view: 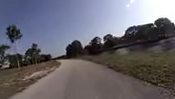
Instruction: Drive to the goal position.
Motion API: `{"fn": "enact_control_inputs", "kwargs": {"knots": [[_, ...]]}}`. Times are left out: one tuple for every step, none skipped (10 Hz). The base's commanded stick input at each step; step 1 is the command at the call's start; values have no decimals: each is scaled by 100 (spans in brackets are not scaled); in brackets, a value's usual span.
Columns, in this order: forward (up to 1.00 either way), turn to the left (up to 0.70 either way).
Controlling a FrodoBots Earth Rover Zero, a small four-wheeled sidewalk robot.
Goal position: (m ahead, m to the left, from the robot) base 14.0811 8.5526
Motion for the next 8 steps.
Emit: {"fn": "enact_control_inputs", "kwargs": {"knots": [[100, 3], [100, 3], [100, 3], [100, 3], [100, 3], [100, 3], [100, 40], [100, 40]]}}
